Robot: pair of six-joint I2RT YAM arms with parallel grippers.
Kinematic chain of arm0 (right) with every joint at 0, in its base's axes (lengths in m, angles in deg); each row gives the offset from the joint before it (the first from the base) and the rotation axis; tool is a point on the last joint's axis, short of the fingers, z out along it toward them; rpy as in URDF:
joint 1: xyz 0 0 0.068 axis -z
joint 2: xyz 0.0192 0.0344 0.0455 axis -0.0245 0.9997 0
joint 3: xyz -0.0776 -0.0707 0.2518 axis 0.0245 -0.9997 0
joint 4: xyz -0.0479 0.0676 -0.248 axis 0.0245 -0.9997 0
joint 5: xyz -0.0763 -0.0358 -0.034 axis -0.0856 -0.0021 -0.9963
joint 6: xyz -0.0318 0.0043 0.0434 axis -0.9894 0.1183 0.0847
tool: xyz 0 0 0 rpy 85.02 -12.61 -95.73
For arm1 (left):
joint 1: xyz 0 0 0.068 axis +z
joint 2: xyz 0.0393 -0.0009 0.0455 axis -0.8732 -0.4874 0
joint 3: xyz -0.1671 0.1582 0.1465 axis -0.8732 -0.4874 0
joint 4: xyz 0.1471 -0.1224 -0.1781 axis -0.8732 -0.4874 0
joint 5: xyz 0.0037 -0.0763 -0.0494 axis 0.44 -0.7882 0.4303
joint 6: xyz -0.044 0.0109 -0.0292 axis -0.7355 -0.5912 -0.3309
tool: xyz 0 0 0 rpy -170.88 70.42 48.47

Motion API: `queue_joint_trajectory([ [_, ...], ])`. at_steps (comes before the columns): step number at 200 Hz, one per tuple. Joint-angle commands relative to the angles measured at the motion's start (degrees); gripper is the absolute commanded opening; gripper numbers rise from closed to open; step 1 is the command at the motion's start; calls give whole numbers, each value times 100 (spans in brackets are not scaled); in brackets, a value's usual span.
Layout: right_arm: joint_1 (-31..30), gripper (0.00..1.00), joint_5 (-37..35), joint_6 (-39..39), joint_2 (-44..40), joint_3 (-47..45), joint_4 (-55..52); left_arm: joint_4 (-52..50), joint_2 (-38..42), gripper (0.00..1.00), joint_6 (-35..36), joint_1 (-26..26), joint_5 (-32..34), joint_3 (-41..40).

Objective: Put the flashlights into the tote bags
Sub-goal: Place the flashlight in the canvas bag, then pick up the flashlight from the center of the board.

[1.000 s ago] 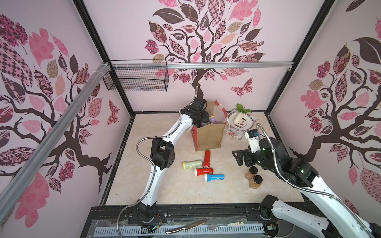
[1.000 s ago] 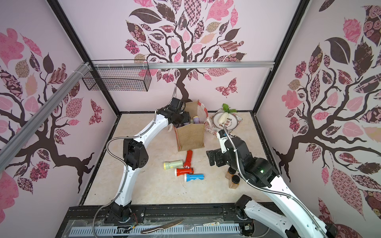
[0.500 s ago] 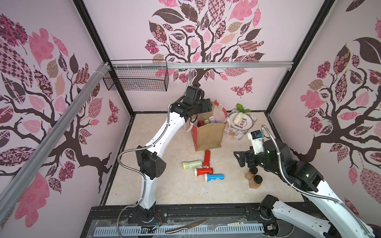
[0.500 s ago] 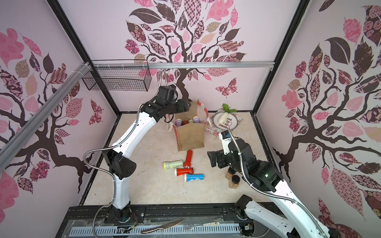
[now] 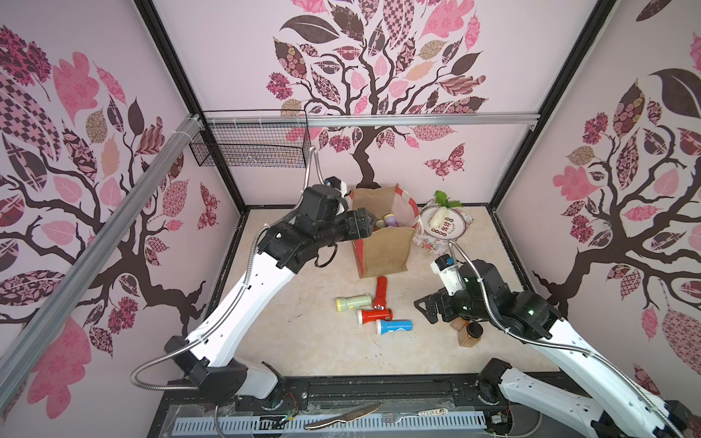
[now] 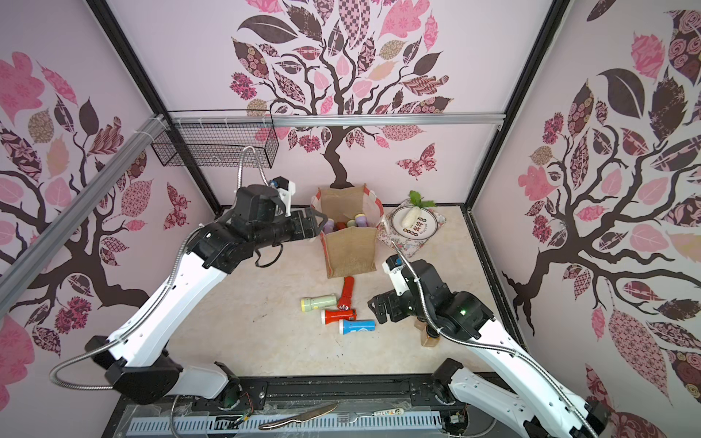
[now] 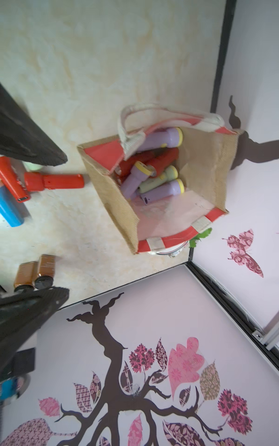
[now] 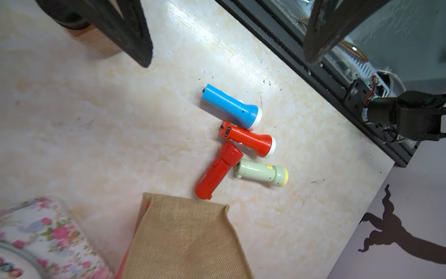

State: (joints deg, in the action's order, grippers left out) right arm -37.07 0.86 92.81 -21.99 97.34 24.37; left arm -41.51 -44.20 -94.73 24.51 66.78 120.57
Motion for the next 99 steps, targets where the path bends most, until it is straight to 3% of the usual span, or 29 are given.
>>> queue_joint_trajectory([
  [1,17,100,773,-107,172,-46,191,-340,727,82,-199,8,91,-766],
  [47,8,100,1186,-182,585,-269,420,-534,2343,82,-750,10,5,-2471],
  [99,9,100,1098,447,892,-692,922,-910,3247,81,-613,184,-266,-3241],
])
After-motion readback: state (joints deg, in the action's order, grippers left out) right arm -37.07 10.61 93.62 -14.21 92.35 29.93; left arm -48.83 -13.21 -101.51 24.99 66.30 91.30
